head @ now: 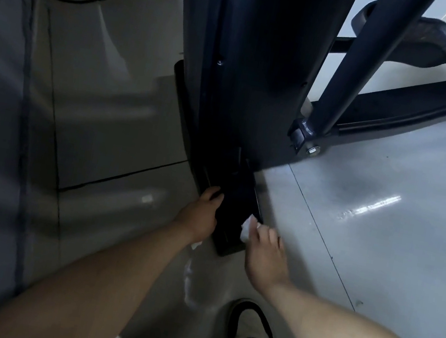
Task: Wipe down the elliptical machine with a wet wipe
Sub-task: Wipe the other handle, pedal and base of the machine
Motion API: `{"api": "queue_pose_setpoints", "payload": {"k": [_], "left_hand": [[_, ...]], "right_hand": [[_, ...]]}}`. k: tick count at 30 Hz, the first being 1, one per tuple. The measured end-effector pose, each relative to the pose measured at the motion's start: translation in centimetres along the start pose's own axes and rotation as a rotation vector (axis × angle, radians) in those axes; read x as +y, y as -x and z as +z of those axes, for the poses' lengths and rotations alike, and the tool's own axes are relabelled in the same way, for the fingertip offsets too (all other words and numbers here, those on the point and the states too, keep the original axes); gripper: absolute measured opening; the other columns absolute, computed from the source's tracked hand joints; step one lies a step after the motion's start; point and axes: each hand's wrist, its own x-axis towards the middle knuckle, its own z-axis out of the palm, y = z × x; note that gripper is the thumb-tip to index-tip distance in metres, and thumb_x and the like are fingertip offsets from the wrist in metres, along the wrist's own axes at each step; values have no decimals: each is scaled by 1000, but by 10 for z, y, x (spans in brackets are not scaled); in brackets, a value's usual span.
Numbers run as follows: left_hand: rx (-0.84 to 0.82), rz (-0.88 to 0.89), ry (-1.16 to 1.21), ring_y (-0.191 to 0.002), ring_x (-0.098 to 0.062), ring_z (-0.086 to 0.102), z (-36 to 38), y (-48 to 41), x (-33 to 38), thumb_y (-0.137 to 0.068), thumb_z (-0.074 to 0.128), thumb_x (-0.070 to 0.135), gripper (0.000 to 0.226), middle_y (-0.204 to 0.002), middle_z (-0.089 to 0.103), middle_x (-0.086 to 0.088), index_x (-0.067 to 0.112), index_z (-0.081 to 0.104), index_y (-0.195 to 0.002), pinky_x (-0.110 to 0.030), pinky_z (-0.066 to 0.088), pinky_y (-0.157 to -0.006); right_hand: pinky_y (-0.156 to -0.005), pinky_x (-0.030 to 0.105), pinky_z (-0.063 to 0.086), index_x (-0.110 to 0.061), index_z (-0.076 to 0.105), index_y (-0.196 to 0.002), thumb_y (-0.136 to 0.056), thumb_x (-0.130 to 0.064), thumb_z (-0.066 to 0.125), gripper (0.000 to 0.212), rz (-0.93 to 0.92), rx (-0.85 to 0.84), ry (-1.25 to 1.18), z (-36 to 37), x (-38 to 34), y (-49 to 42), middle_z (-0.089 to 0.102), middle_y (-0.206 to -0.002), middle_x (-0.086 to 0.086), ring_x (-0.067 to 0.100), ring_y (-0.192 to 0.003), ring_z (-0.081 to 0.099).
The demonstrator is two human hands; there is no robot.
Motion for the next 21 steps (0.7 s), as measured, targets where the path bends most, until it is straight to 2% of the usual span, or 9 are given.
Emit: {"api": "queue_pose_setpoints", "payload": {"k": [2,4,6,7,9,13,15,18,21], "left_hand": [[-2,-15,15,-152,-22,27,-1,2,4,-100,46,4,68,-171,5,1,18,21,-163,-33,29,-122],[0,-14,20,-153,-20,25,-4,4,5,-102,44,4,65,-171,6,1,15,23,-162,-32,26,-122],[-8,-10,19,-154,-20,24,-8,5,4,-105,44,8,60,-171,8,2,14,24,-162,-33,25,-123],[-19,-1,21,-153,-20,24,-9,6,4,-106,43,12,57,-171,8,1,13,25,-161,-33,25,-123],[-37,13,16,-152,-21,28,-11,9,4,-107,43,14,53,-171,9,-1,15,31,-159,-34,27,-122],[-44,-29,74,-152,-22,27,-9,11,3,-104,43,10,57,-170,15,-1,24,34,-159,-36,26,-123],[14,-58,147,-149,-21,34,-9,8,5,-104,46,17,56,-165,31,0,26,35,-158,-36,31,-121],[71,-64,400,-136,-15,50,-17,5,24,-103,55,25,49,-151,51,3,25,47,-152,-27,38,-114],[136,-70,717,-105,-12,66,-29,2,50,-101,61,23,37,-128,69,-6,20,62,-137,-19,51,-89]], "right_hand": [[-80,35,52,-3,52,-141,-66,-12,70,77,-115,-29,2,4,-5,12,55,-113,5,26,-103,49],[-86,32,46,-5,50,-144,-72,-18,61,73,-216,20,21,4,-14,5,53,-116,3,23,-105,44],[-84,32,36,-6,53,-143,-76,-23,49,69,-283,67,77,-2,-28,-16,57,-115,3,24,-101,44],[-81,32,37,-7,55,-141,-76,-25,53,68,-305,63,93,-7,-34,-25,58,-114,3,24,-98,46],[-78,35,44,-9,50,-142,-73,-25,69,73,-289,-12,101,-17,-43,-36,57,-116,5,27,-95,51],[-103,41,33,-14,18,-159,-93,-13,49,73,-5,-147,-92,-25,-31,-42,35,-141,8,32,-125,36],[-103,36,33,-15,26,-157,-97,-10,46,64,118,-159,-289,-30,-24,-44,39,-136,9,32,-126,37],[-95,22,37,-6,61,-137,-104,-11,51,35,347,-106,-874,-51,-28,-53,53,-123,9,30,-122,54],[-97,32,50,-16,75,-116,-103,-10,53,27,430,-80,-1212,-79,-36,-60,71,-113,3,23,-109,67]]}}
